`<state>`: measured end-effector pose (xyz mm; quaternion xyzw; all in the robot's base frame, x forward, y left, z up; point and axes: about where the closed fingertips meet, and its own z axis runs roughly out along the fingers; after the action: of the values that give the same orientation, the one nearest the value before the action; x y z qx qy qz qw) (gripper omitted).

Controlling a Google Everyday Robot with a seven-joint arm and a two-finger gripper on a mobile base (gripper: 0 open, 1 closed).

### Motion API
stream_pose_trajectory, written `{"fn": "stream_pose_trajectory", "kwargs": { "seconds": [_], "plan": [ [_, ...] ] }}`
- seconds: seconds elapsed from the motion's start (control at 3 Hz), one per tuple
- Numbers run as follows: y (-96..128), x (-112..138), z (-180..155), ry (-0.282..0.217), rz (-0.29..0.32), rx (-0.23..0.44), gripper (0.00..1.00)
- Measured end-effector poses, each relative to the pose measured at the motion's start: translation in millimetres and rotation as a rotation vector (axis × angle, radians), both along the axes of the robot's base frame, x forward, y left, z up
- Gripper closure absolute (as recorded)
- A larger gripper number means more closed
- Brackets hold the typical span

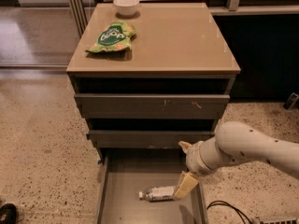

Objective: Pick blue plastic bottle from bottom drawer and place on counter

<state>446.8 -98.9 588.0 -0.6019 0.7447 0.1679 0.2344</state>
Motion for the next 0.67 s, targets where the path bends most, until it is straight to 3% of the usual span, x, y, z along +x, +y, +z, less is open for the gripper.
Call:
{"fn": "stream_pose_trajectory", "kwargs": {
  "seconds": [0.33,0.67],
  "plan": [
    [24.2,-19.0,-59.5,0.073,0.019,0.066,0.00],
    [24.2,-19.0,-59.5,0.073,0.019,0.066,0.00]
  ]
}}
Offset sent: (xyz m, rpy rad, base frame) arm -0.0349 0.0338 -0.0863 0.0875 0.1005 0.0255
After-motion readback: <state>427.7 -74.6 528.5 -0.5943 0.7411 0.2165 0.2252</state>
